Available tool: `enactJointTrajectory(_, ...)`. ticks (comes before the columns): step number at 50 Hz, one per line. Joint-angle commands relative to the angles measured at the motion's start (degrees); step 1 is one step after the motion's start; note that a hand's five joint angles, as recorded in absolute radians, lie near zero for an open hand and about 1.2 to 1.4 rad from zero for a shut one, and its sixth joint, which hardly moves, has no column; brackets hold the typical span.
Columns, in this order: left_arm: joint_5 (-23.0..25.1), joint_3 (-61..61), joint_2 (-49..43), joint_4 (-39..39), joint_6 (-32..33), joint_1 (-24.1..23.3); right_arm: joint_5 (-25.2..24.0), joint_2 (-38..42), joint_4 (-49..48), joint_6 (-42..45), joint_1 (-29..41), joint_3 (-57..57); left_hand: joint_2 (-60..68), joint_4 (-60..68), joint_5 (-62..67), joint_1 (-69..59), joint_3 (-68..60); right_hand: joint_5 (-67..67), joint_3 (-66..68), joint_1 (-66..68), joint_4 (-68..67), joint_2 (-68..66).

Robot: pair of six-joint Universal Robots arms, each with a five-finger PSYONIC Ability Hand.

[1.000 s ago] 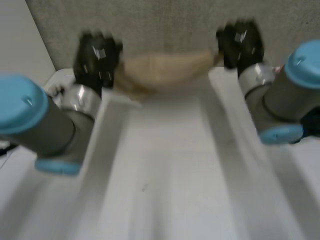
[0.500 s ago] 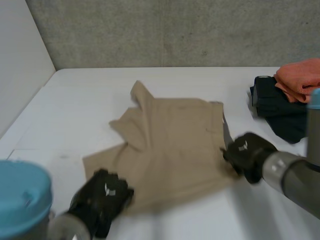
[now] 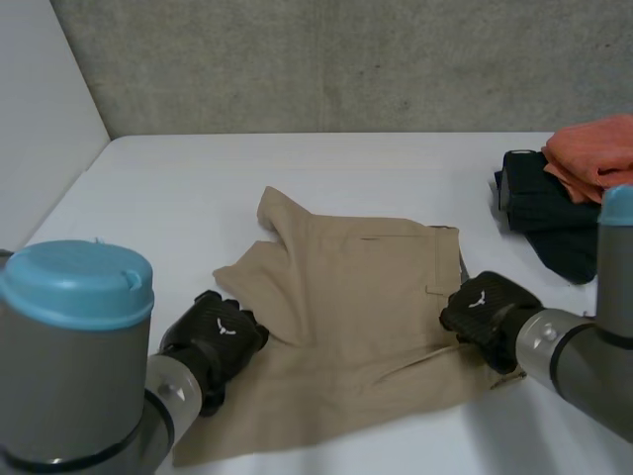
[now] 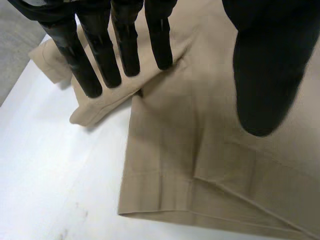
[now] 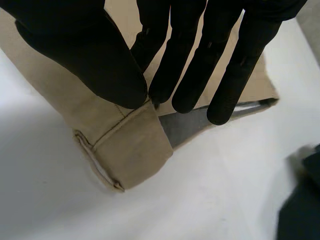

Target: Fold the laundry.

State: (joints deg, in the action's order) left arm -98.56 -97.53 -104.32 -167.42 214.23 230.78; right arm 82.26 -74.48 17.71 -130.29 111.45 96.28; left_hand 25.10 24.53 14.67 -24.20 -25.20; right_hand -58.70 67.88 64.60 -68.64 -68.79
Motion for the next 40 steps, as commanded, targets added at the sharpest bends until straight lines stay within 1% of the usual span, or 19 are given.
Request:
enactJointTrajectory(1,0.22,3.31,0.78,-5.80,-0.12,2.48,0.27,0.57,-2.15,-0.32,0.96,2.68,-0.76,-0.19,-0.33,-0.14,0.86,-11.30,12.12,15.40,-11.36,-11.21)
enactJointTrajectory(2,0.56,3.75,0.61,-9.55,0.05,4.66,0.27,0.48,-3.19,-0.32,0.96,3.12,0.91,1.48,1.34,-1.81,-0.81,-11.30,12.12,15.40,-11.36,-11.21)
enactJointTrajectory(5,2.58,4.36,-0.09,-13.44,0.14,7.57,0.36,0.48,-4.60,-0.41,0.87,3.82,4.61,5.18,5.04,-5.51,-4.51,-11.30,12.12,15.40,-11.36,-11.21)
enactJointTrajectory(7,7.84,4.80,-2.46,-16.87,0.23,11.96,0.27,0.48,-5.14,-0.58,0.87,4.09,9.99,10.56,10.42,-10.89,-9.89,-11.30,12.12,15.40,-11.36,-11.21)
enactJointTrajectory(9,12.23,5.42,-5.00,-18.02,0.40,14.77,0.27,0.48,-6.01,-0.76,0.79,4.44,11.18,11.75,11.62,-12.08,-11.09,-11.30,12.12,15.40,-11.36,-11.21)
enactJointTrajectory(10,17.30,6.64,-7.98,-18.90,0.49,16.87,0.36,0.48,-6.28,-0.93,0.79,4.53,12.35,12.93,12.79,-13.25,-12.26,-11.30,12.12,15.40,-11.36,-11.21)
enactJointTrajectory(12,22.34,8.66,-11.76,-19.00,0.58,19.17,0.27,0.48,-6.98,-1.02,0.70,4.88,13.54,14.11,13.97,-14.43,-13.44,-11.30,12.12,15.40,-11.36,-11.21)
enactJointTrajectory(16,26.92,13.23,-17.65,-18.56,0.75,22.16,0.27,0.48,-7.69,-1.02,0.52,5.32,15.22,15.79,15.65,-16.11,-15.12,-11.30,12.12,15.40,-11.36,-11.21)
enactJointTrajectory(19,27.72,14.91,-20.30,-18.56,0.75,23.57,0.36,0.57,-8.12,-1.11,0.52,5.50,15.22,15.80,15.66,-16.12,-15.13,-11.30,12.12,15.40,-11.36,-11.21)
enactJointTrajectory(22,29.92,16.49,-23.38,-18.73,0.75,24.72,0.27,0.57,-8.65,-1.02,0.52,5.85,15.22,15.80,15.66,-16.12,-15.13,-11.30,12.12,15.40,-11.36,-11.21)
enactJointTrajectory(26,32.82,19.04,-25.49,-18.73,0.84,24.89,0.36,0.74,-9.36,-1.11,0.43,6.11,15.56,16.13,15.99,-16.46,-15.46,-11.30,12.12,15.40,-11.36,-11.21)
enactJointTrajectory(32,33.53,20.98,-28.75,-18.73,0.93,24.02,0.36,0.83,-9.97,-1.11,0.43,6.38,16.23,16.80,16.66,-17.13,-16.13,-11.30,12.12,15.40,-11.36,-11.21)
enactJointTrajectory(33,33.35,21.15,-28.84,-18.73,0.93,23.93,0.36,0.83,-10.06,-1.11,0.43,6.46,18.23,18.80,18.66,-19.13,-18.14,-11.30,12.12,15.40,-11.36,-11.21)
enactJointTrajectory(34,33.18,21.33,-28.92,-18.73,0.93,23.75,0.36,0.83,-10.41,-1.11,0.35,6.46,23.58,24.15,24.01,-24.48,-23.48,-11.30,12.12,15.40,-11.36,-11.21)
enactJointTrajectory(37,32.74,21.50,-28.92,-19.34,0.75,23.31,0.36,0.83,-10.76,-1.11,0.35,6.46,54.78,55.36,55.22,-55.68,-54.69,-11.30,12.12,15.40,-11.36,-11.21)
enactJointTrajectory(40,29.32,21.86,-28.75,-20.14,0.67,23.05,0.36,0.83,-11.03,-1.11,0.26,6.55,54.90,55.47,55.33,-55.80,-54.80,-11.30,12.12,15.40,-11.36,-11.21)
